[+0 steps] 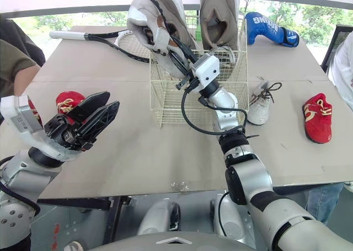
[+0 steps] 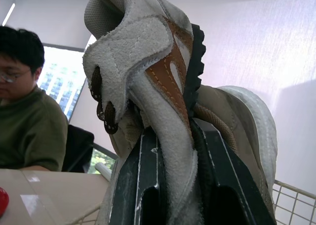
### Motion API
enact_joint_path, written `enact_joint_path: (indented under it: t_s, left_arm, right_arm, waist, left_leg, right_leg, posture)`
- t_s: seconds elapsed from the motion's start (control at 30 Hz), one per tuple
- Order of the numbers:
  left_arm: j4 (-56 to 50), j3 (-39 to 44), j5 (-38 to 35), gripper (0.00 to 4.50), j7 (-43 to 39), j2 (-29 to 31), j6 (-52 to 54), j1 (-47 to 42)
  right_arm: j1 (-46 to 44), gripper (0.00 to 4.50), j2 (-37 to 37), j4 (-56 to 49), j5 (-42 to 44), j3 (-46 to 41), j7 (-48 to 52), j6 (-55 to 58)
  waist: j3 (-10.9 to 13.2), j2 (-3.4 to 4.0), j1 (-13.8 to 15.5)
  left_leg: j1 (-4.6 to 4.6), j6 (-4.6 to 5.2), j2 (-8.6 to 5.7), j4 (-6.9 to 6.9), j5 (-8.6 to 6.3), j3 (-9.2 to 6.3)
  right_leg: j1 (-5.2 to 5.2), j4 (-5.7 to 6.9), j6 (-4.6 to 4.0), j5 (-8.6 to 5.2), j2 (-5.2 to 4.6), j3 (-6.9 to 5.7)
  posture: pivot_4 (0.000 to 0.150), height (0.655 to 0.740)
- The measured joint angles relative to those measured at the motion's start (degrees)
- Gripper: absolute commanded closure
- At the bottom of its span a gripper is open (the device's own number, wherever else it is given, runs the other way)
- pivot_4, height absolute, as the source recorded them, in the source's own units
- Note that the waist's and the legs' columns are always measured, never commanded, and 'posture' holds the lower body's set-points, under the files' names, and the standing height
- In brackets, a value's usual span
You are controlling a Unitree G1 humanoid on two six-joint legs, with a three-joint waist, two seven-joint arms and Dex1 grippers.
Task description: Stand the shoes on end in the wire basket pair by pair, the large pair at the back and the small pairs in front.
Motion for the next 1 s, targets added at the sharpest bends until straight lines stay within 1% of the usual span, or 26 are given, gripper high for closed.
enact_joint_path:
  t_s: [0.1,0.13,0.23,0.27,0.3,0.37,0.47,0.57,0.63,0.67,0.7,0.73,0.77,0.83,1.0]
  left_arm:
    - [0.0,0.0,0.4,1.37,-0.4,-0.3,-0.3,1.1]
    - [-0.1,-0.1,0.6,1.37,-0.5,-0.4,-0.4,1.3]
    - [-0.1,-0.1,1.0,1.37,-0.5,-0.7,-0.9,1.7]
    - [-0.1,-0.1,1.1,1.37,-0.6,-0.7,-1.0,1.7]
    - [-0.1,-0.4,1.1,1.37,-0.6,-1.2,-1.2,1.8]
    - [-0.1,-0.7,1.2,1.37,-0.7,-1.3,-1.2,1.8]
    - [-0.1,-1.1,1.7,1.37,-0.7,-1.9,-1.5,1.9]
    - [-0.1,-1.1,2.1,1.37,-0.7,-2.4,-1.9,2.3]
    - [-0.1,-1.1,2.2,1.37,-0.7,-2.4,-2.2,2.4]
    - [-0.2,-1.1,2.2,1.37,-0.7,-2.5,-2.3,2.6]
    - [-0.3,-1.1,2.2,1.37,-0.6,-2.6,-2.4,2.9]
    - [-0.4,-1.1,2.2,1.37,-0.6,-2.7,-2.5,3.4]
    - [-0.6,-1.1,2.3,1.37,-0.6,-2.8,-2.5,3.7]
    - [-1.0,-1.1,2.3,1.37,-0.5,-2.8,-2.6,3.9]
    - [-1.2,-1.1,2.4,1.37,-0.4,-3.3,-2.7,4.2]
  right_arm:
    - [0.5,4.42,-0.5,-3.5,-1.1,0.8,-2.2,5.1]
    - [1.3,4.42,-0.6,-6.8,-0.9,1.3,-2.5,9.6]
    - [2.6,4.42,-0.6,-13.8,-0.2,2.2,-3.2,17.4]
    - [3.0,4.42,-0.6,-16.4,0.0,2.6,-3.3,20.2]
    - [3.9,4.42,-0.6,-20.4,0.1,3.5,-3.8,23.8]
    - [4.0,4.42,-0.6,-21.5,-0.1,3.8,-4.2,25.1]
    - [4.8,4.42,-0.2,-24.9,-1.0,4.7,-7.0,29.1]
    - [5.5,4.42,0.9,-26.0,-2.0,5.4,-10.0,31.0]
    - [5.6,3.42,0.9,-26.1,-2.4,5.6,-11.2,31.3]
    - [5.7,3.11,0.9,-26.1,-2.5,5.6,-11.9,31.5]
    - [5.9,2.67,0.9,-26.1,-2.8,5.6,-12.5,31.6]
    - [6.4,2.11,0.9,-26.0,-2.9,5.6,-13.2,31.3]
    - [6.7,1.72,0.8,-25.9,-3.0,5.7,-13.5,30.6]
    - [6.8,0.65,0.6,-26.0,-3.4,5.9,-13.6,29.6]
    - [8.2,0.65,-0.4,-27.8,-5.0,7.8,-13.7,28.3]
  waist:
    - [0.1,0.17,0.1]
    - [0.1,0.22,0.2]
    - [0.1,0.25,0.4]
    - [0.2,0.37,0.4]
    - [0.2,0.49,0.4]
    - [0.2,0.49,0.4]
    - [0.3,0.54,0.3]
    - [0.3,0.54,0.3]
    - [0.3,0.54,0.3]
    - [0.3,0.54,0.3]
    - [0.3,0.52,0.3]
    - [0.3,0.53,0.4]
    - [0.3,0.54,0.4]
    - [0.3,0.54,0.3]
    - [0.3,0.55,0.3]
  left_leg:
    - [-0.21,0.0,-0.03,-0.03,0.0,-0.02]
    - [-0.32,0.0,-0.03,-0.04,0.0,-0.03]
    - [-1.17,-0.05,-0.05,-0.03,0.05,-0.1]
    - [-1.42,-0.05,-0.06,-0.03,0.06,-0.15]
    - [-1.73,0.15,-0.06,-0.06,0.23,-0.19]
    - [-1.78,0.16,-0.06,-0.16,0.25,-0.22]
    - [-1.78,0.17,-0.06,-0.36,0.26,-0.23]
    - [-1.78,0.17,-0.06,-0.38,0.26,-0.25]
    - [-1.77,0.18,-0.08,-0.38,0.27,-0.25]
    - [-1.76,0.18,-0.08,-0.38,0.27,-0.25]
    - [-1.75,0.18,-0.08,-0.37,0.28,-0.25]
    - [-1.75,0.18,-0.08,-0.37,0.28,-0.26]
    - [-1.76,0.18,-0.09,-0.37,0.28,-0.25]
    - [-1.76,0.19,-0.09,-0.38,0.28,-0.25]
    - [-1.79,0.19,-0.07,-0.53,0.28,-0.25]
  right_leg:
    - [-0.2,0.01,-0.01,0.0,-0.32,-0.37]
    - [-0.34,0.0,-0.02,0.0,-0.33,-0.41]
    - [-1.1,0.05,-0.07,0.02,-0.36,-0.55]
    - [-1.24,0.02,-0.08,0.02,-0.37,-0.63]
    - [-1.52,0.02,-0.08,0.02,-0.37,-0.72]
    - [-1.56,-0.04,-0.11,0.0,-0.36,-0.83]
    - [-1.59,-0.15,-0.14,-0.02,-0.33,-0.94]
    - [-1.58,-0.19,-0.15,-0.03,-0.31,-1.02]
    - [-1.56,-0.22,-0.15,-0.03,-0.31,-1.01]
    - [-1.54,-0.24,-0.15,-0.03,-0.3,-1.02]
    - [-1.52,-0.27,-0.15,-0.03,-0.29,-1.02]
    - [-1.51,-0.3,-0.15,-0.03,-0.29,-1.02]
    - [-1.51,-0.32,-0.15,-0.03,-0.28,-1.02]
    - [-1.51,-0.34,-0.14,-0.03,-0.25,-1.02]
    - [-1.52,-0.5,-0.14,-0.03,-0.11,-1.03]
  posture:
    - [0.15,0.74]
    - [0.15,0.74]
    - [0.15,0.74]
    - [0.15,0.74]
    - [0.15,0.74]
    - [0.15,0.74]
    - [0.15,0.74]
    - [0.15,0.74]
    - [0.15,0.74]
    - [0.15,0.74]
    - [0.15,0.74]
    - [0.15,0.74]
    - [0.15,0.74]
    - [0.15,0.74]
    - [0.15,0.74]
